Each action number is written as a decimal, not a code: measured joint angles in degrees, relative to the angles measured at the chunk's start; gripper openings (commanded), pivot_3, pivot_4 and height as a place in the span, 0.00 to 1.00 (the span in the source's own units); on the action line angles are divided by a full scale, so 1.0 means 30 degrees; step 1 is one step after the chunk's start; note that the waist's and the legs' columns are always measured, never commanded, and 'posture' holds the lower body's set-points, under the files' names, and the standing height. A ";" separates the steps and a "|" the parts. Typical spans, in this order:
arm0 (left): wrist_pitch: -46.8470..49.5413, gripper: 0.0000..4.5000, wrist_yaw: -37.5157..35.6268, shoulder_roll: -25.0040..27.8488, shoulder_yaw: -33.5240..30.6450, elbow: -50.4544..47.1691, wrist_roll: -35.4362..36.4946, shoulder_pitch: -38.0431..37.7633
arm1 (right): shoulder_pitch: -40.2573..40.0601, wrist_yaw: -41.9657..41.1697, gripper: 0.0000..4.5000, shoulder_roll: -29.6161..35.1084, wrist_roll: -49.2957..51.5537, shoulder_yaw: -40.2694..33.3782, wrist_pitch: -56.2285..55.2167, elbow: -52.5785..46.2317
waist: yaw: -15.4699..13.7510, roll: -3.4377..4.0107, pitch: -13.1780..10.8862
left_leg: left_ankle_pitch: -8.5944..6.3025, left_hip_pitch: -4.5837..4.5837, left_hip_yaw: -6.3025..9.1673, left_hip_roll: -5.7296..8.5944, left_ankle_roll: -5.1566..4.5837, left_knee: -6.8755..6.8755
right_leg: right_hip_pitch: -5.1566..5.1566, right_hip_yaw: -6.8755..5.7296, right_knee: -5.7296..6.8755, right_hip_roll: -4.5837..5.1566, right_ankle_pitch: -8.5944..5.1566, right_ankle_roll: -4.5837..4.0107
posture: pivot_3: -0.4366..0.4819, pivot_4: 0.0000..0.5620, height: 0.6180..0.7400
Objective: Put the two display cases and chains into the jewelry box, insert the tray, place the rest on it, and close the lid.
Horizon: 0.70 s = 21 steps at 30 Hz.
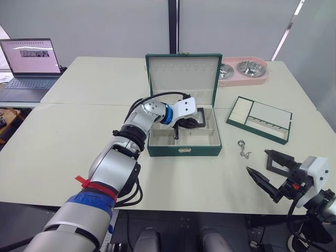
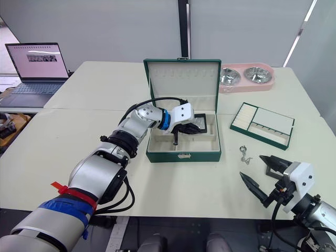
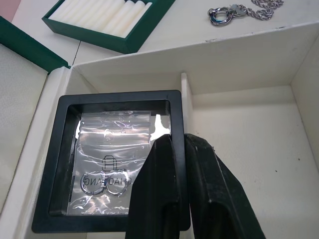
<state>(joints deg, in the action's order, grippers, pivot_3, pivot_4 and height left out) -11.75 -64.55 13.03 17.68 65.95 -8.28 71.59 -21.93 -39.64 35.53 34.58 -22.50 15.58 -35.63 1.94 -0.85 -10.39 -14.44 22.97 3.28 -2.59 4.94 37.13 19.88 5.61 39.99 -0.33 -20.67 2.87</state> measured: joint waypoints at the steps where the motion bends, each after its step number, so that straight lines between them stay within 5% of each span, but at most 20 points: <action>1: 0.0000 0.01 0.0014 0.0002 0.0000 0.0011 -0.0030 -0.0001 | 0.0022 0.0008 1.00 0.0000 0.0003 0.0000 0.0008 -0.0007 | 0.0000 0.0000 0.0000 | 0.0000 0.0000 0.0001 0.0000 0.0000 0.0000 | 0.0000 -0.0002 0.0000 0.0000 0.0000 0.0000 | 0.48 0.27 1.00; 21: -0.0066 0.01 0.0530 -0.0032 -0.0049 0.0633 -0.0276 -0.0136 | 0.0226 0.0263 1.00 0.0015 0.0097 -0.0194 0.0397 -0.0060 | 0.0000 0.0001 0.0001 | 0.0000 -0.0002 0.0001 0.0000 0.0000 0.0000 | -0.0002 -0.0002 0.0003 0.0000 0.0000 0.0000 | 0.48 0.27 1.00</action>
<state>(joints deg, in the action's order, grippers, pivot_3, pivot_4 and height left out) -11.95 -62.96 12.93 17.53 67.85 -9.11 71.18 -21.25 -38.85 35.58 34.87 -23.08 16.78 -35.81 1.94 -0.84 -10.39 -14.44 22.97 3.29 -2.59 4.94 37.13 19.87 5.60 40.00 -0.33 -20.67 2.87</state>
